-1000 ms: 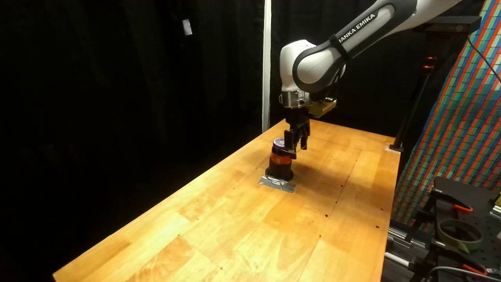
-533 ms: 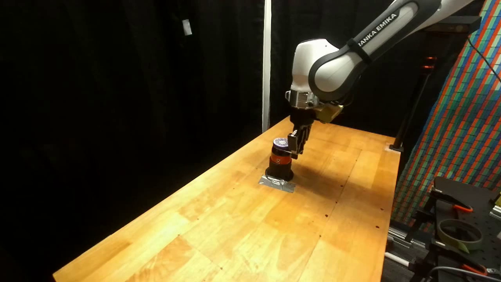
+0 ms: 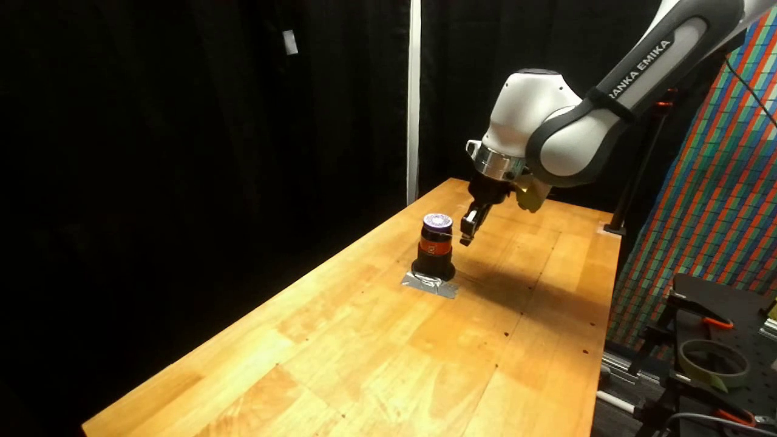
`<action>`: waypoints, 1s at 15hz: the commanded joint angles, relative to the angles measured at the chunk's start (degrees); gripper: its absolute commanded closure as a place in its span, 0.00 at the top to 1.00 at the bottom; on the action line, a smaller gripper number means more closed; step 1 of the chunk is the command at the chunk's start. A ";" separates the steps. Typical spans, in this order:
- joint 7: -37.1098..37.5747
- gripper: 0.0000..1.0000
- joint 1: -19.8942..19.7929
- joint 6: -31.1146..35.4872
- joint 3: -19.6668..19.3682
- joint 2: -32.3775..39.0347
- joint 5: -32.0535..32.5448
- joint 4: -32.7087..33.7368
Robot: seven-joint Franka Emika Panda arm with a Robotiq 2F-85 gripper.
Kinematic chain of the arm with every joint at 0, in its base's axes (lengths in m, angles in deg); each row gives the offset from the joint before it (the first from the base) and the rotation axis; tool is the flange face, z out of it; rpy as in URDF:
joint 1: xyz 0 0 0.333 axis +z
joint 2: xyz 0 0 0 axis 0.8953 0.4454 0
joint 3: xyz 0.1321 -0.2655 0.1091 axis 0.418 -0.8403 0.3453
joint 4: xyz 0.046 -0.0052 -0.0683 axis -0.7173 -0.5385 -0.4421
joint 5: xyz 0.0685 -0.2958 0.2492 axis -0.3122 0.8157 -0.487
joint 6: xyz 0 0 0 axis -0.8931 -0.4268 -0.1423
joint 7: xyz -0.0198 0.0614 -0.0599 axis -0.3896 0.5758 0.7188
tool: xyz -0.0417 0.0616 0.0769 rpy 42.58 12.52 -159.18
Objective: Put the rubber band around the brown cup
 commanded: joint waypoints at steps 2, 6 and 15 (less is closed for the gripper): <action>-3.00 0.10 -2.62 9.64 3.28 -4.81 -4.42 -8.36; -4.30 0.09 -4.72 18.00 6.12 -5.69 -6.75 -12.42; -2.11 0.09 -16.13 35.00 17.34 -4.98 -4.34 -18.12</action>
